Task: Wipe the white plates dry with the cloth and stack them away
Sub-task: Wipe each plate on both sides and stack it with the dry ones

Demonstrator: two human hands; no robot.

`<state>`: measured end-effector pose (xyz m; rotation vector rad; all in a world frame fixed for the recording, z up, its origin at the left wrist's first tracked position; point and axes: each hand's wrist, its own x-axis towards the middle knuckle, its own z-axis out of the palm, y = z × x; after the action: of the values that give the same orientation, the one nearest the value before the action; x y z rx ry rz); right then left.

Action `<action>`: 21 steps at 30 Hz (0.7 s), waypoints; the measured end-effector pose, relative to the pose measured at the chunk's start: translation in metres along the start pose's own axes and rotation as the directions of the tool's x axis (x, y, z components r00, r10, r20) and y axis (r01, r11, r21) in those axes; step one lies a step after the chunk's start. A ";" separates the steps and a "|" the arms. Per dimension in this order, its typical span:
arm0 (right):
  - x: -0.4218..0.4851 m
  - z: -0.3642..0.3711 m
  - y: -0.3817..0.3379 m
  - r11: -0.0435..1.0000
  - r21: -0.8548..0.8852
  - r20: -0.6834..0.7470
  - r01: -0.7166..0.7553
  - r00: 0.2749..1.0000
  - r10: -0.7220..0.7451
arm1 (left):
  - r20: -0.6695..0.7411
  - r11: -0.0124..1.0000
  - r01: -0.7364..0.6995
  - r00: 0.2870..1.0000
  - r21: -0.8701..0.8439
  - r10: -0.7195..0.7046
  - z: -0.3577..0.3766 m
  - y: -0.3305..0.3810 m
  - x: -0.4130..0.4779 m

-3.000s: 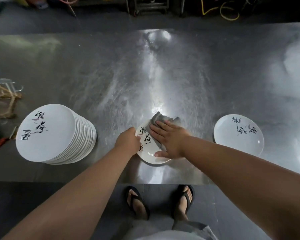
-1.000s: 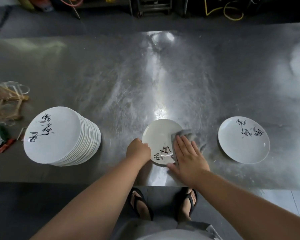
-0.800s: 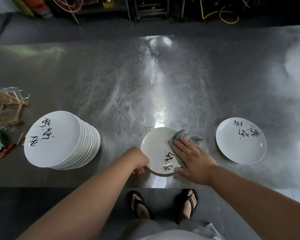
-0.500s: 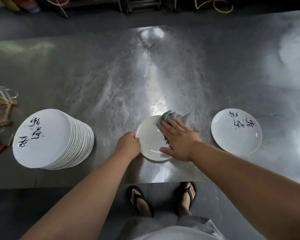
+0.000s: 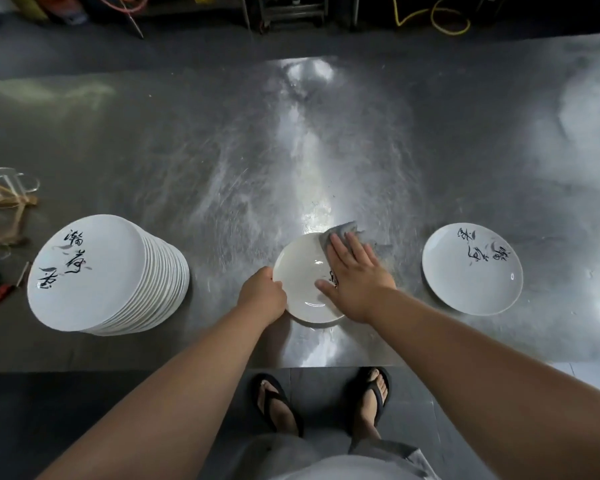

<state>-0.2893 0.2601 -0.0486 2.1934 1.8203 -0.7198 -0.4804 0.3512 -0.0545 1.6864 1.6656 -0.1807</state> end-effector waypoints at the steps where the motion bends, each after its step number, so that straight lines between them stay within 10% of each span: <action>1: -0.006 0.003 -0.003 0.999 0.032 -0.007 -0.018 1.000 0.018 | 0.000 0.999 0.023 1.000 -0.026 -0.023 0.000 0.001 -0.002; 9: -0.099 0.041 0.033 0.973 0.215 -0.333 0.083 0.943 -0.007 | 0.127 0.992 0.043 0.991 -0.122 -0.028 -0.012 0.006 -0.011; 14: -0.087 -0.024 0.031 0.601 0.726 0.077 -0.334 0.908 0.412 | 0.170 0.981 -0.036 0.983 -0.190 0.069 -0.024 0.005 -0.022; 21: -0.063 -0.062 0.017 0.461 0.769 0.294 -0.442 0.886 0.359 | 0.091 0.953 -0.157 0.978 -0.261 0.186 -0.034 0.001 -0.040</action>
<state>-0.2658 0.2298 0.0331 2.8827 0.8308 -1.7819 -0.4985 0.3396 -0.0068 1.5856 1.3855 0.0185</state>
